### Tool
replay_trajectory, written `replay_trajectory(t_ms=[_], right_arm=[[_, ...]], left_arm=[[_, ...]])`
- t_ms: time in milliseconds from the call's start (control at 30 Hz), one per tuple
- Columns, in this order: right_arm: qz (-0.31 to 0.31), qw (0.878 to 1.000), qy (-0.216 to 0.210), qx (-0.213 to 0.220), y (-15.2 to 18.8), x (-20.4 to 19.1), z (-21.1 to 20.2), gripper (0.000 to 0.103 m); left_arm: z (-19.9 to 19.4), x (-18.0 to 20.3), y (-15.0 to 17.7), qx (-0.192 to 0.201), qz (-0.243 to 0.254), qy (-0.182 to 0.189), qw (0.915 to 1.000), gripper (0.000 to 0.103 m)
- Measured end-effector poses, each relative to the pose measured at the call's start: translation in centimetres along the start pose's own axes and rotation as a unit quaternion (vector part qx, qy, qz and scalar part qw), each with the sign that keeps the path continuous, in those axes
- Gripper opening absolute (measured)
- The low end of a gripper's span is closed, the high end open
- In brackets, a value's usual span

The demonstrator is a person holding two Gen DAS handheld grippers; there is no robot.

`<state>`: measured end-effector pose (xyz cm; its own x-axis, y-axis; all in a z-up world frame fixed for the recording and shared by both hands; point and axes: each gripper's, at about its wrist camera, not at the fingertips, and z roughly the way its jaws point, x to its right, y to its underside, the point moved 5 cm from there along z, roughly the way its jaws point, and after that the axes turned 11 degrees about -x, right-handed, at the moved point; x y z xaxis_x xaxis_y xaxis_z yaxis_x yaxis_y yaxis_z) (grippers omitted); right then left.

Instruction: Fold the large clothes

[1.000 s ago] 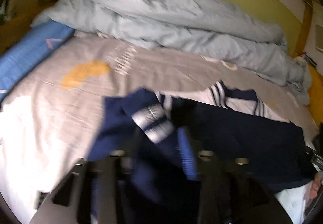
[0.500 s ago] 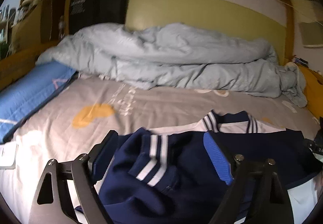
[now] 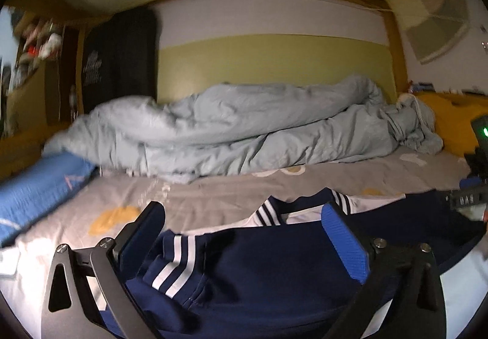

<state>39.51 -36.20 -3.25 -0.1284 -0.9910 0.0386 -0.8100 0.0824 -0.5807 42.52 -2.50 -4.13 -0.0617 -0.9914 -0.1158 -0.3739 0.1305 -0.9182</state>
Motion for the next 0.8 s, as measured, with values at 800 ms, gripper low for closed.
replay_trajectory(t_ms=[800], right_arm=[[0.010,0.983,-0.165,0.076,5.0,-5.4,-16.3,0.091]], left_arm=[[-15.5,-3.6,0.9,-0.064,-0.015,0.056,0.9962,0.103]])
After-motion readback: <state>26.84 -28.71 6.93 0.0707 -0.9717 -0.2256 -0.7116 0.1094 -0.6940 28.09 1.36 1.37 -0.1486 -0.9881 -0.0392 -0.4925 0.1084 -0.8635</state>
